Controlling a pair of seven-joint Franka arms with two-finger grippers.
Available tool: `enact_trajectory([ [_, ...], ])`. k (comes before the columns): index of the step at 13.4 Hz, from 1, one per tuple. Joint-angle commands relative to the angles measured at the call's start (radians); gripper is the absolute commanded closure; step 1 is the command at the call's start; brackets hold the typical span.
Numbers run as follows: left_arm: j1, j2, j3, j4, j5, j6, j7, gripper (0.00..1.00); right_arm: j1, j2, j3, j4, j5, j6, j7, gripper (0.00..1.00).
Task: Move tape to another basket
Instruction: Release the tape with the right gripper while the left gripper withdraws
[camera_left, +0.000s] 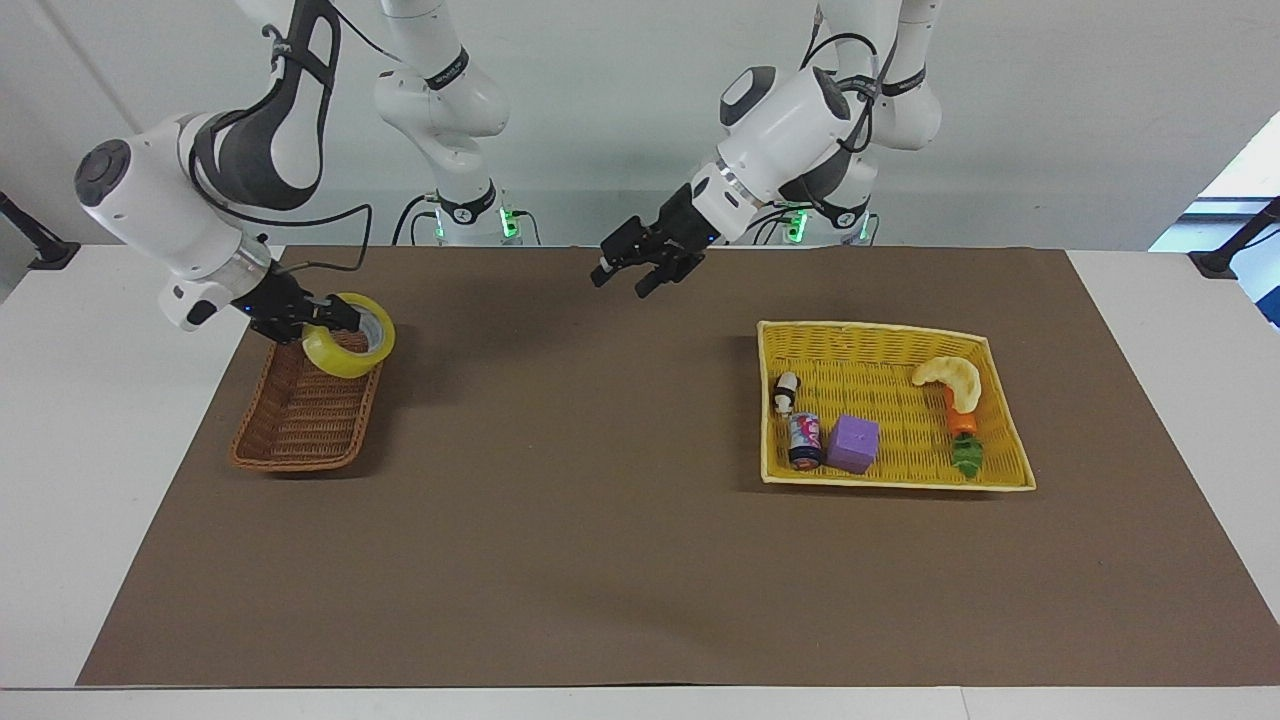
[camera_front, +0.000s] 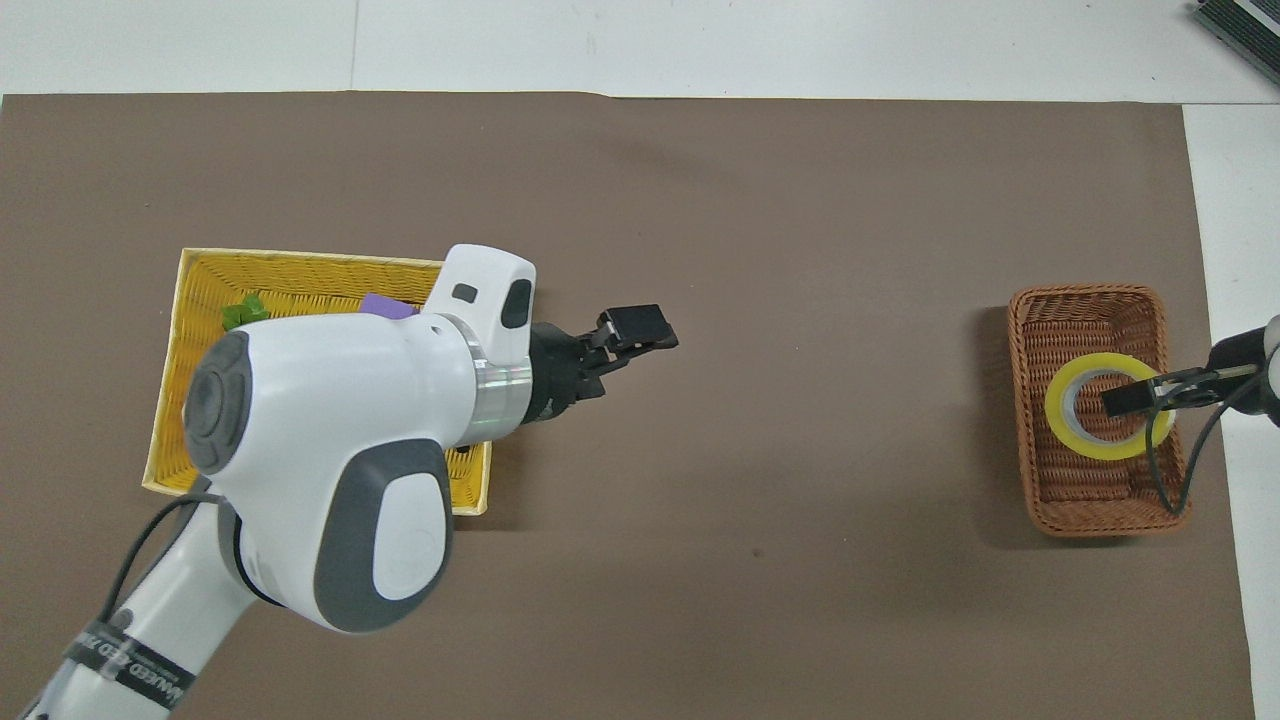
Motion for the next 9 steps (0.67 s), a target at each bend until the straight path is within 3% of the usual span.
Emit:
enact_trajectory([
  [1,0.134,-0.026,-0.007,-0.021,0.056,-0.111,0.115,0.0,-0.017,0.013,0.014,-0.01,-0.021,0.025,-0.023,1.0],
  [5,0.306,-0.021,-0.007,-0.007,0.117,-0.188,0.313,0.0,-0.056,0.037,0.015,-0.045,-0.021,0.074,-0.057,1.0],
  [9,0.415,0.014,-0.007,0.125,0.341,-0.389,0.367,0.0,-0.063,0.059,0.015,-0.061,-0.018,0.085,-0.054,0.75],
])
